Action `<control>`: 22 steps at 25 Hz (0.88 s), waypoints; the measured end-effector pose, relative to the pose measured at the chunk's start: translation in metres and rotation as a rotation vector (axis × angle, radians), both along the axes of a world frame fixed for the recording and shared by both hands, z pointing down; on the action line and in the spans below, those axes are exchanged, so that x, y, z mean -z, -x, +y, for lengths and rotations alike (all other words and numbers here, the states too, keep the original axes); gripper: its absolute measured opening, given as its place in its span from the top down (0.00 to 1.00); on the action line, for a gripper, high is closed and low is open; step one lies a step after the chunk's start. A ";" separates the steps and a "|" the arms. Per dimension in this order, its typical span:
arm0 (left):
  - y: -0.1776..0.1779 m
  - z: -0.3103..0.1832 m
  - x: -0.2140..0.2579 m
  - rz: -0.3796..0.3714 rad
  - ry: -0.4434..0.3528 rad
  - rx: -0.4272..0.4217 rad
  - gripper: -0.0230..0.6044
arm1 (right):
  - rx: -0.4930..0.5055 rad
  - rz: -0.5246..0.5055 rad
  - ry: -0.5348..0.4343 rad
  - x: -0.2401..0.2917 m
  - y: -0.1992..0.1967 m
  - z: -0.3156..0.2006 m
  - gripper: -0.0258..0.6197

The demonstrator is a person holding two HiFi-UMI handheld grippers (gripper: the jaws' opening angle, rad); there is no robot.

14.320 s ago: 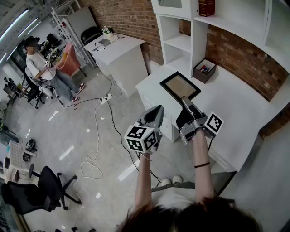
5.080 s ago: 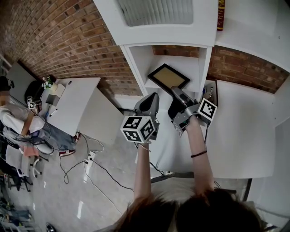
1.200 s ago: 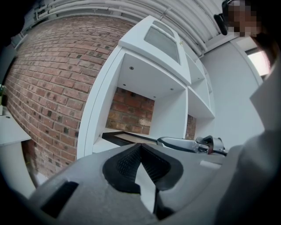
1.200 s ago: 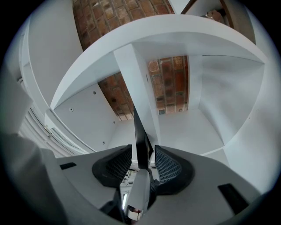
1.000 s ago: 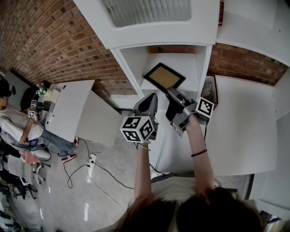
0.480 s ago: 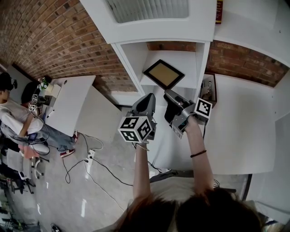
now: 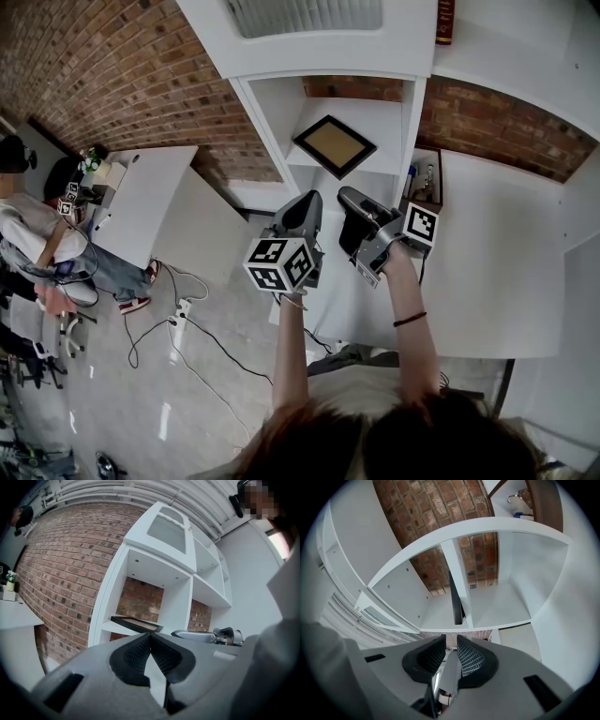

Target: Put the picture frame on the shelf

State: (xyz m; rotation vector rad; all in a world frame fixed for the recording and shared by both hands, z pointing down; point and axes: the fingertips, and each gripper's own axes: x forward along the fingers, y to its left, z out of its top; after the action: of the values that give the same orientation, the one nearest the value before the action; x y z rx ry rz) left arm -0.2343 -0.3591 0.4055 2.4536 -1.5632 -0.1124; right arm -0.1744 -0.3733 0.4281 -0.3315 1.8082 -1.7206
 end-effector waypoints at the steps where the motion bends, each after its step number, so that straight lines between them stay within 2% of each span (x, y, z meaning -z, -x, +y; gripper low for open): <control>1: -0.002 0.002 0.000 -0.001 0.000 -0.001 0.95 | 0.000 -0.002 -0.002 0.001 -0.002 0.002 0.85; 12: -0.023 0.027 0.002 -0.010 0.001 0.007 0.95 | 0.003 -0.032 -0.026 0.011 -0.019 0.023 0.92; 22: -0.029 0.046 0.003 -0.020 -0.007 0.038 0.95 | 0.031 -0.047 -0.029 0.013 -0.025 0.038 0.94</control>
State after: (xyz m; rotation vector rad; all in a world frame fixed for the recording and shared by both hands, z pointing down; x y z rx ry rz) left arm -0.2048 -0.3129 0.4023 2.4384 -1.6202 -0.1000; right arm -0.1499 -0.3354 0.4152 -0.2507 1.8111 -1.7072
